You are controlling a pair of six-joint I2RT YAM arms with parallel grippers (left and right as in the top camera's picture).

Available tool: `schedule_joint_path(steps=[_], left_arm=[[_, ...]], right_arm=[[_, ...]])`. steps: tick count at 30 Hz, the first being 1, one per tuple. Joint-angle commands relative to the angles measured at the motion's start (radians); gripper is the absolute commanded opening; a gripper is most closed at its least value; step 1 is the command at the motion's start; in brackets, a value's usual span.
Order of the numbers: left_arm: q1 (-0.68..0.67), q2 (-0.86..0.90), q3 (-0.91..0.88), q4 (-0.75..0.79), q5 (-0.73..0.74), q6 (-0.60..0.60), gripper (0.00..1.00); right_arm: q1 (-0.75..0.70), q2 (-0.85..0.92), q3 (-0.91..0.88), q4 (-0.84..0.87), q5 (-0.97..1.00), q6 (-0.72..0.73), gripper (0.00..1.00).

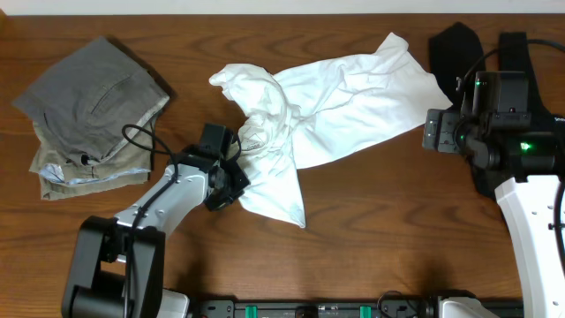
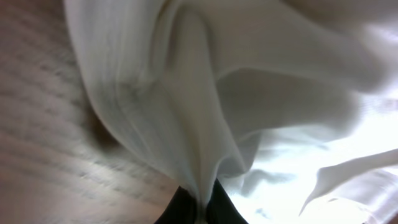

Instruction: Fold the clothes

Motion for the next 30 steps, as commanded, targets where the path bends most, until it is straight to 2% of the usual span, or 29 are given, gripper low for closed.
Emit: schedule_joint_path(steps=[1, 5, 9, 14, 19, 30], left_arm=[[0.044, -0.078, -0.003, -0.059, 0.003, 0.066, 0.06], [0.126, -0.228, 0.005, -0.181, 0.002, 0.145, 0.06], [0.211, -0.369, 0.005, -0.258, 0.003, 0.165, 0.06], [0.232, -0.445, 0.005, -0.309, 0.002, 0.183, 0.06], [0.232, -0.430, 0.003, -0.317, 0.002, 0.183, 0.06], [0.232, -0.396, 0.003, -0.316, 0.002, 0.187, 0.06]], right_arm=[[-0.007, -0.009, 0.006, -0.007, -0.001, 0.001, 0.94], [-0.007, 0.019, 0.005, -0.010, -0.007, 0.001, 0.95], [-0.006, 0.085, 0.005, 0.004, -0.063, 0.001, 0.95], [-0.006, 0.187, 0.005, 0.088, -0.186, 0.001, 0.94], [0.006, 0.320, 0.005, 0.261, -0.323, 0.001, 0.91], [0.014, 0.613, 0.005, 0.720, -0.270, -0.030, 0.94]])
